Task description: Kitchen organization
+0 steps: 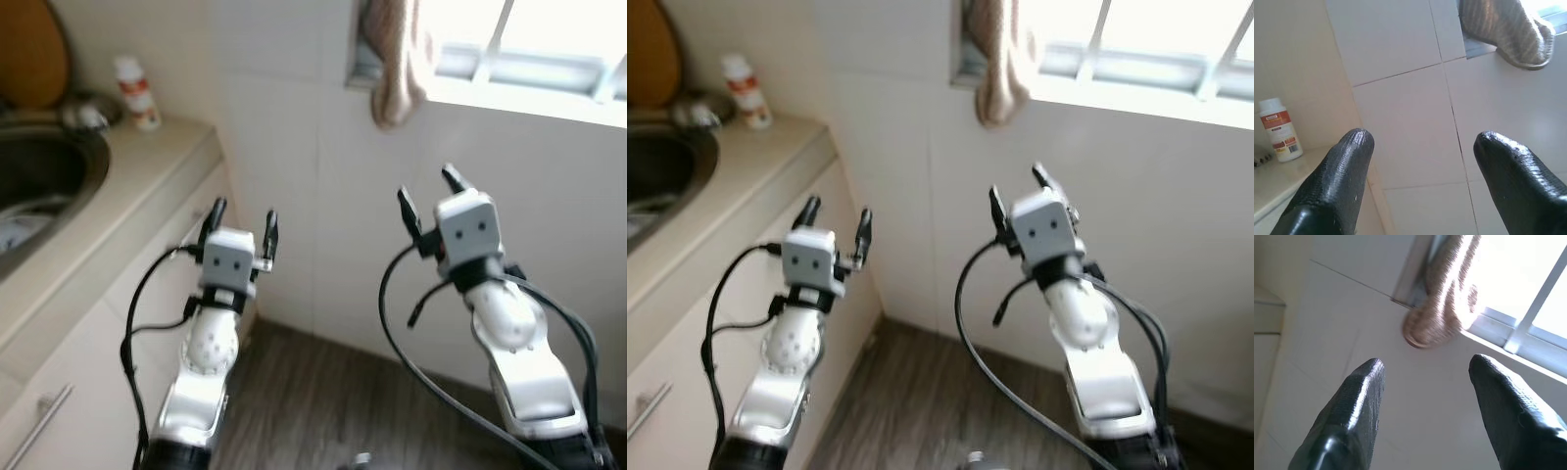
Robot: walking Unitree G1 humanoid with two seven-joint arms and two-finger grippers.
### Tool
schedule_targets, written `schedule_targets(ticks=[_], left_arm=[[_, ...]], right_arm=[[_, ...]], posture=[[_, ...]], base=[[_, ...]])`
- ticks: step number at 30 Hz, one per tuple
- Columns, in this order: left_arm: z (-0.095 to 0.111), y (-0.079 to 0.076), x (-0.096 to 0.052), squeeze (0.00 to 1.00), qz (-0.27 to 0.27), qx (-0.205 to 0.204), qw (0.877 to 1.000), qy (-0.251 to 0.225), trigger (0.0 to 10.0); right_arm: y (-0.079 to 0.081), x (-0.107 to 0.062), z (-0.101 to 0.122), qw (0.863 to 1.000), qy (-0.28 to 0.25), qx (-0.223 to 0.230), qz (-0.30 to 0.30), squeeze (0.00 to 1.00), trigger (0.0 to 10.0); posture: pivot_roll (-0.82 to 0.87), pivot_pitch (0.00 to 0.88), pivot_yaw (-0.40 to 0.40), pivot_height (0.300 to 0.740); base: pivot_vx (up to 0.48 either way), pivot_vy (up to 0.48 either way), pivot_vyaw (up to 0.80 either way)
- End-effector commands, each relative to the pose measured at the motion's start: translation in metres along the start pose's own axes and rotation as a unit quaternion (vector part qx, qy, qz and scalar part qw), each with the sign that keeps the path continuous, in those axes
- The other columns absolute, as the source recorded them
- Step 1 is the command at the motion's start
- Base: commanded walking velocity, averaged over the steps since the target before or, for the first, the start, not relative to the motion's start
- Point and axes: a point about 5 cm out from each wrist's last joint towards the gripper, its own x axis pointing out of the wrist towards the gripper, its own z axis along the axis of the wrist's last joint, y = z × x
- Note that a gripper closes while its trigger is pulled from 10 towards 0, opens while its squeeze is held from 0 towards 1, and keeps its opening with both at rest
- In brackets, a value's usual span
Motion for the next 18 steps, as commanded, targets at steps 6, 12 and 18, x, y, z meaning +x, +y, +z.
schedule_targets(ticks=[6,12,18], left_arm=[[0.0008,-0.0055,0.0000,0.00,-0.008,-0.005,1.000,0.001,10.0],[0.0001,-0.0052,-0.0005,0.00,-0.007,-0.005,1.000,0.002,10.0],[0.0003,-0.0054,-0.0001,0.00,-0.006,-0.005,1.000,0.003,10.0]], right_arm=[[-0.0032,0.0004,-0.0031,1.000,0.008,-0.010,-0.007,0.00,10.0],[-0.0024,0.0000,-0.0052,1.000,0.014,-0.012,-0.004,0.00,10.0],[-0.0031,0.0002,-0.0059,1.000,0.016,-0.014,-0.004,0.00,10.0]], posture=[[-0.19,0.000,0.022,0.740],[-0.19,0.000,0.021,0.740],[-0.19,0.000,0.019,0.740]], base=[[0.000,-0.480,-0.50],[0.000,-0.480,0.00],[0.000,-0.480,0.00]])
